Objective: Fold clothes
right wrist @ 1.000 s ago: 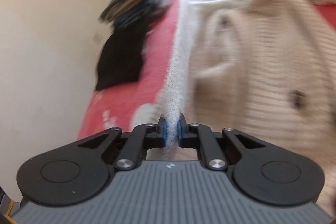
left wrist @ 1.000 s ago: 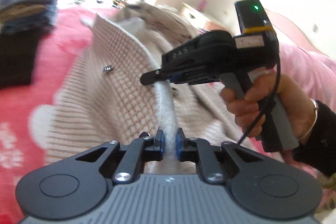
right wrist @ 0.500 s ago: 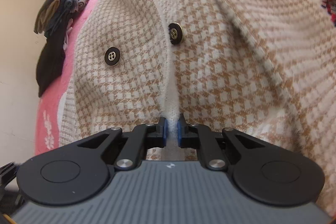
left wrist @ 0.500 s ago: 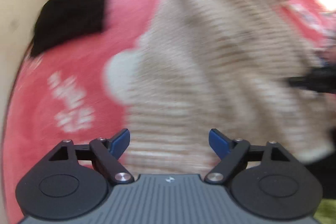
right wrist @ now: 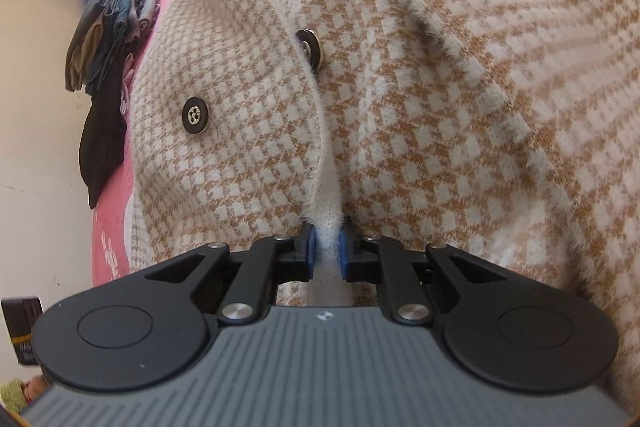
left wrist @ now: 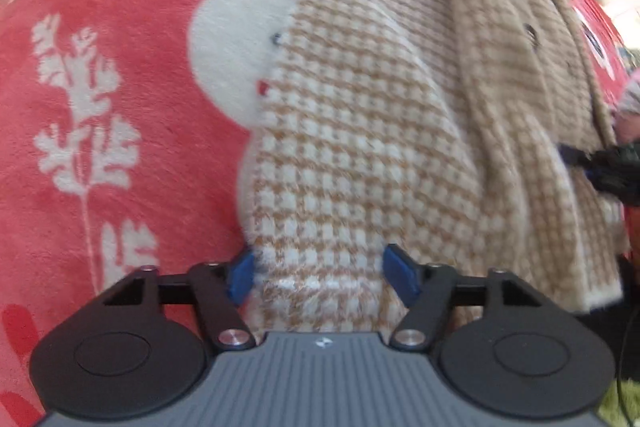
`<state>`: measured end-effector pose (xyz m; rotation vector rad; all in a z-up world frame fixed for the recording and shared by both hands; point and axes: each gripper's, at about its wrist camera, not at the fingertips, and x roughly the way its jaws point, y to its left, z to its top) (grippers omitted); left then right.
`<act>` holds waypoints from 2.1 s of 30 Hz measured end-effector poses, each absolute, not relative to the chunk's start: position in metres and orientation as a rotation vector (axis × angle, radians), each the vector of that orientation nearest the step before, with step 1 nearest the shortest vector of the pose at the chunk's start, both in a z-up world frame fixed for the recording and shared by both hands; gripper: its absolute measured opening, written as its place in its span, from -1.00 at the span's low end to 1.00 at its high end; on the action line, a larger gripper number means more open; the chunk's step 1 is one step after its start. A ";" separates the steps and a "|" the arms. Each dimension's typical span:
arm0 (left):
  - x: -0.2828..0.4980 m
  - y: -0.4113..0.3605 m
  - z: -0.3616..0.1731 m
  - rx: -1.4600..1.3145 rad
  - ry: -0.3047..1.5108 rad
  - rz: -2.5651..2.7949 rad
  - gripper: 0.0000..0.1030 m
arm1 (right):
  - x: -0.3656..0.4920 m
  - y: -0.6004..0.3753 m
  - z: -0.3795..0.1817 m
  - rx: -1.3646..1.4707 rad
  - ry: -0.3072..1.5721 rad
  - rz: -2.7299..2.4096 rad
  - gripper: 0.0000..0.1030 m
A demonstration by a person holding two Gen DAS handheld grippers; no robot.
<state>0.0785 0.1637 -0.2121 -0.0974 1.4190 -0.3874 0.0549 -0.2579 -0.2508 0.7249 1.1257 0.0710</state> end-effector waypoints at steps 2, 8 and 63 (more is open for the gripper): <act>0.080 0.168 -0.209 -0.108 1.407 -0.344 -0.52 | 0.055 -0.258 -0.252 0.727 1.128 0.066 -0.81; 0.082 0.189 -0.144 -0.166 1.179 -0.212 -0.77 | 0.057 -0.254 -0.249 0.712 1.122 0.050 -0.81; 0.005 0.086 -0.164 0.074 1.469 -0.546 0.24 | -0.090 -0.387 -0.133 0.740 0.956 -0.238 -0.01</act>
